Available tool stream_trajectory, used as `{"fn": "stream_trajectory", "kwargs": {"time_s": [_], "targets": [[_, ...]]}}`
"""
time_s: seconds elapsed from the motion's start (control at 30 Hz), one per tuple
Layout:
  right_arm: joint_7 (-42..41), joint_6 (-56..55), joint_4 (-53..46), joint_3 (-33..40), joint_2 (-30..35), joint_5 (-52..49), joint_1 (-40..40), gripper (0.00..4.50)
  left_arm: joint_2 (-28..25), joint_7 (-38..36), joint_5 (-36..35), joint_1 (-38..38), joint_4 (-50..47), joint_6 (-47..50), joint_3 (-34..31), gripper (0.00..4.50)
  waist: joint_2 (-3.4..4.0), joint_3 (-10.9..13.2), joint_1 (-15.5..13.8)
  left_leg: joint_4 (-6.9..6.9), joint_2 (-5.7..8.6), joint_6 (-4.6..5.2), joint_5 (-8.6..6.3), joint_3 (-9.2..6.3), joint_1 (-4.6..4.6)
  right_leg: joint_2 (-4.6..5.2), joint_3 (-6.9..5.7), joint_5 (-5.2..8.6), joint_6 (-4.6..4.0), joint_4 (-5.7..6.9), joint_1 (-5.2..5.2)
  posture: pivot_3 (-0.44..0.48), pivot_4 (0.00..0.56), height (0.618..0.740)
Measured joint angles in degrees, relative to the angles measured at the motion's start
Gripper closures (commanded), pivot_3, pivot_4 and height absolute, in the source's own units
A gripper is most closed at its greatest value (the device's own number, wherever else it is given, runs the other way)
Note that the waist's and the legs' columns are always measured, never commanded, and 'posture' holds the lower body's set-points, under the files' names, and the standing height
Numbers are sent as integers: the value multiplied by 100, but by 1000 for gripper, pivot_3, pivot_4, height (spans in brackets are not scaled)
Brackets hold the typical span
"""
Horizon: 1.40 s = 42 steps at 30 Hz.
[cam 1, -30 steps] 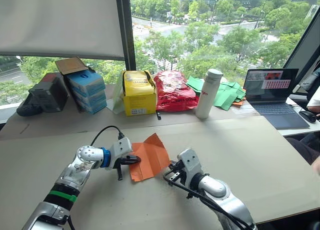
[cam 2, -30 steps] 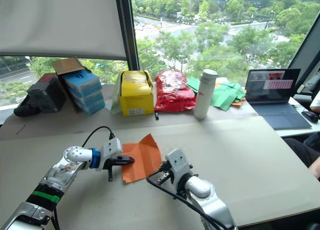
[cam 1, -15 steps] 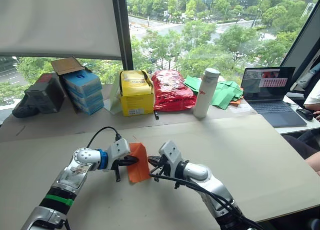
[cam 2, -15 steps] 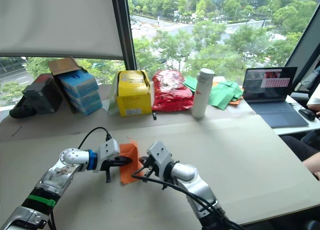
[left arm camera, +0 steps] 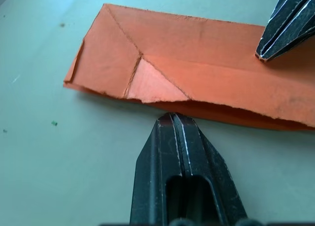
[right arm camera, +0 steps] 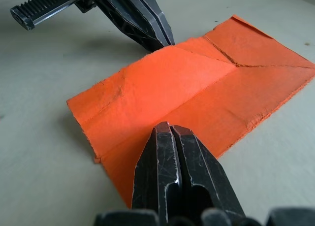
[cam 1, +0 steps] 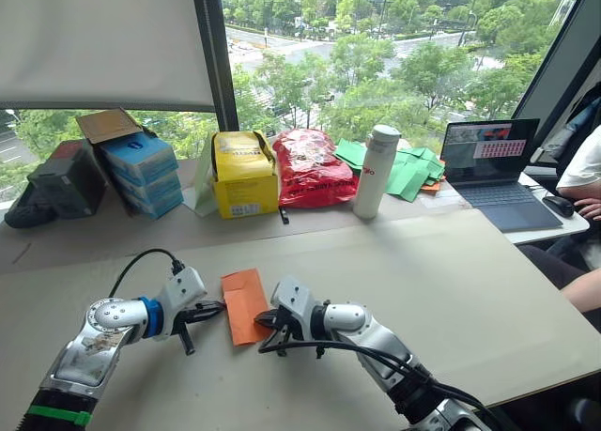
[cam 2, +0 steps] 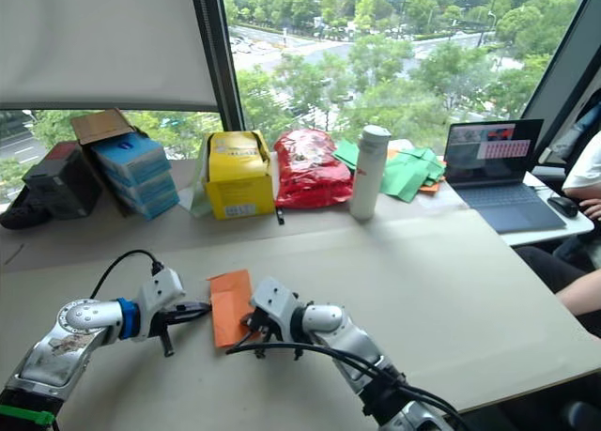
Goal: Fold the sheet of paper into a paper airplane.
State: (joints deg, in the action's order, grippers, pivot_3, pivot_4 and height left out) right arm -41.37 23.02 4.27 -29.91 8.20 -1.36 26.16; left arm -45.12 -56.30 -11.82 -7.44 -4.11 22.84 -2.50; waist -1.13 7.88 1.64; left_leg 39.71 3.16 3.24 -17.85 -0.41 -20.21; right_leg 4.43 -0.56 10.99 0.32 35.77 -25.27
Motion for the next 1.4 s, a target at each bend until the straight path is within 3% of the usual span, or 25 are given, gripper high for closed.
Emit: {"fn": "stream_trajectory", "kwargs": {"time_s": [0.13, 0.27, 0.5, 0.7, 1.0, 1.4], "targets": [[-62, 12, 82, 25, -24, 5, 55, 4491, -36, -8, -635, -62, -559, 573, -510, 4500, 0, 1, -38, 3, 3, -1, 0, -7, 0, 3, -1, 0, 0, -3, 6, 0, 150, 740], [-96, 46, 150, 48, -46, 6, 135, 4491, 302, 77, -1067, -255, -861, 865, -504, 4500, 1, 1, -60, 3, 6, -8, 4, -7, 1, 2, -1, 0, 0, -2, 7, 0, 150, 740], [-142, 102, 188, 53, -35, 6, 202, 4491, 670, 124, -712, -222, -43, 533, 308, 4500, 1, 1, -46, -1, 4, -33, 16, -7, -1, -1, 1, 1, -3, -1, 1, 0, 150, 740], [-473, -217, 321, 70, 112, -1, 277, 4491, 688, 44, -456, -358, 502, -166, 432, 4500, 1, 2, -77, 2, 6, -9, 3, -8, -1, 3, -2, 0, -3, -5, 5, 0, 150, 740], [-871, -1044, 1616, 287, 252, 84, 1102, 4491, 523, -208, -263, -401, 490, -529, 648, 4500, 3, 2, -71, 0, 6, -10, 3, -8, -1, 4, 1, 0, -3, -5, 4, 0, 150, 740], [-819, -1789, 3352, 470, -357, 248, 1948, 4491, 477, -230, -167, -385, 439, -550, 681, 4500, 5, 3, -41, -1, 3, -13, 5, -16, 1, 4, 7, 0, -9, 4, 4, 0, 150, 740]]}}
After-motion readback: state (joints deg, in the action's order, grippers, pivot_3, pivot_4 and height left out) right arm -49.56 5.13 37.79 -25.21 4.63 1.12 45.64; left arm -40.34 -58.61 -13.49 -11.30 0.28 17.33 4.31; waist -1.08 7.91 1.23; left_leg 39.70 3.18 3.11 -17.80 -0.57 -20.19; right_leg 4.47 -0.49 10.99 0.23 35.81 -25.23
